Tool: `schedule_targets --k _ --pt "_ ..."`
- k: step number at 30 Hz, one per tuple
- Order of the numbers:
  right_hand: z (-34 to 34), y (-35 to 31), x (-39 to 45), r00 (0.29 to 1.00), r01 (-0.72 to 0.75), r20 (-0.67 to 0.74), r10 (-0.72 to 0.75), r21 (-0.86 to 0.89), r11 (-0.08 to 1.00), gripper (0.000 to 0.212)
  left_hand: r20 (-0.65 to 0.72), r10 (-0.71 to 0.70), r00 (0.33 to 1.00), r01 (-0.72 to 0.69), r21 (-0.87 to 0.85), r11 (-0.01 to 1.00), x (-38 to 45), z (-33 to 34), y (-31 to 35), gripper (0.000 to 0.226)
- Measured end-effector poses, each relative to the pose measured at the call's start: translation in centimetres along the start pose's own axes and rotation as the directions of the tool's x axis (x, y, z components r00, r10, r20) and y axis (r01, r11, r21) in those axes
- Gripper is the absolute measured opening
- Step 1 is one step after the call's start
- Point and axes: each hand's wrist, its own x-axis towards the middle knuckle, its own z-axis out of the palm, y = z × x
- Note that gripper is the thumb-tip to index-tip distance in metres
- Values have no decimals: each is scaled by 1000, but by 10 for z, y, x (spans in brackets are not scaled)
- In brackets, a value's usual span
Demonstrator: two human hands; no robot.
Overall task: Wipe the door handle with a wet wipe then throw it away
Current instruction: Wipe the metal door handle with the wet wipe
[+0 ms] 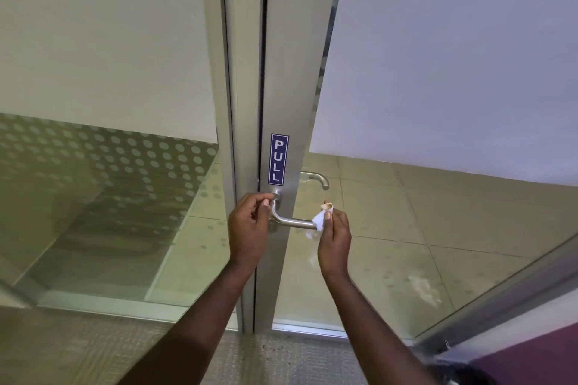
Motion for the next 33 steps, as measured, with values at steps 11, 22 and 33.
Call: schedule_targets --k 11,22,33 --pt "-56 5 -11 801 -493 382 462 858 146 40 218 -172 961 198 -103 975 -12 12 51 25" --pt "-85 -55 -13 858 -487 440 263 861 147 49 573 -149 806 231 -73 970 -30 42 83 19" --pt "-80 -59 -20 917 -382 301 261 479 790 49 447 -342 826 408 -55 912 -17 35 79 18"
